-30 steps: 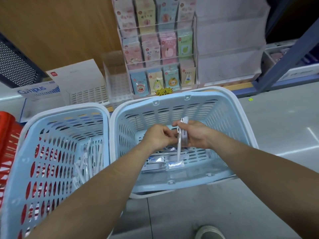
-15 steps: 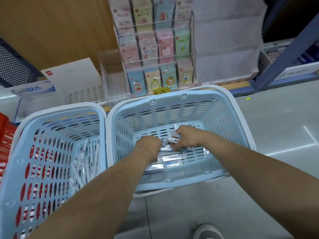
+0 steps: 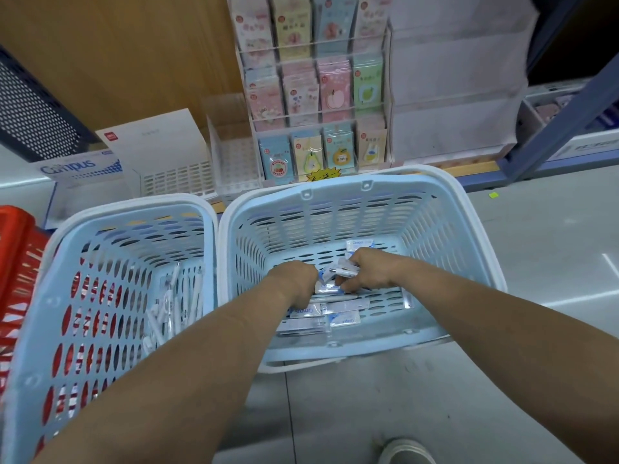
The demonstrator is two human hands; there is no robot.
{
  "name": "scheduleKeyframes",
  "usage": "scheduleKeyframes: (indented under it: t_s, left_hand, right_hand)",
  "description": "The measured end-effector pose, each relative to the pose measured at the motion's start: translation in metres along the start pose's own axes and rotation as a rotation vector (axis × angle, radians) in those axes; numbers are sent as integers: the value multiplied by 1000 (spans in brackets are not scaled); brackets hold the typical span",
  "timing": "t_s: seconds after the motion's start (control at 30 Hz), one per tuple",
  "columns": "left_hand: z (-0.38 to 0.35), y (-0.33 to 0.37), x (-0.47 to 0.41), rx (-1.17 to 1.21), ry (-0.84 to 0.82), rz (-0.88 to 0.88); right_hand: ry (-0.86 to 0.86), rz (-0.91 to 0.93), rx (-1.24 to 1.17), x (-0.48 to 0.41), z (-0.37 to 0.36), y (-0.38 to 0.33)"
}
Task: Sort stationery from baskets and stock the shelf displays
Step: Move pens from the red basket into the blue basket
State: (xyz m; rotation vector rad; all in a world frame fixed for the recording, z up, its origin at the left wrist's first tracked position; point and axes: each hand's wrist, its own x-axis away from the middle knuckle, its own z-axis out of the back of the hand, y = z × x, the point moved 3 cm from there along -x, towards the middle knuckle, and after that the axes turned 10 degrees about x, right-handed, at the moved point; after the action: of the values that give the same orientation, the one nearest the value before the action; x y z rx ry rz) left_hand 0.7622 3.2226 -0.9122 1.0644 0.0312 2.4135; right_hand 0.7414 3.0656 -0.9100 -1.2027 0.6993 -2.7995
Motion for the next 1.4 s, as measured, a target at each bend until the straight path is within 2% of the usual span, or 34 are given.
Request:
scheduleKeyframes:
  t_s: [0.27, 0.47, 0.6, 0.73, 0.8, 0.97, 1.07, 1.2, 1.27, 1.4]
  left_hand:
    - [-2, 2, 2, 59, -49, 29]
    - [1, 3, 15, 69, -253, 96]
    - [-1, 3, 16, 73, -274, 99]
    - [3, -1, 14, 73, -140, 64]
    - [3, -2, 14, 77, -132, 49]
    - [-12, 2, 15, 81, -282, 12]
    - [-13, 2, 14, 244, -296, 46]
    - [-15, 7, 18, 364, -352, 78]
    - [-16, 9, 22, 386, -351, 86]
    - [-14, 7, 24, 525, -243, 130]
  right_hand:
    - [57, 60, 248, 0, -6, -7]
    - [40, 76, 443, 5, -3, -15]
    - [-144, -4, 241, 3, -8, -8]
    - [-219, -7, 87, 5, -5, -4]
    - [-229, 14, 143, 7, -4, -7]
    - [-199, 16, 327, 5, -5, -12]
    - [-187, 26, 418, 6, -7, -16]
    - [-247, -2, 257, 6, -15, -13]
    - [-251, -2, 253, 8, -19, -12]
    - [-195, -9, 255, 7, -26, -12]
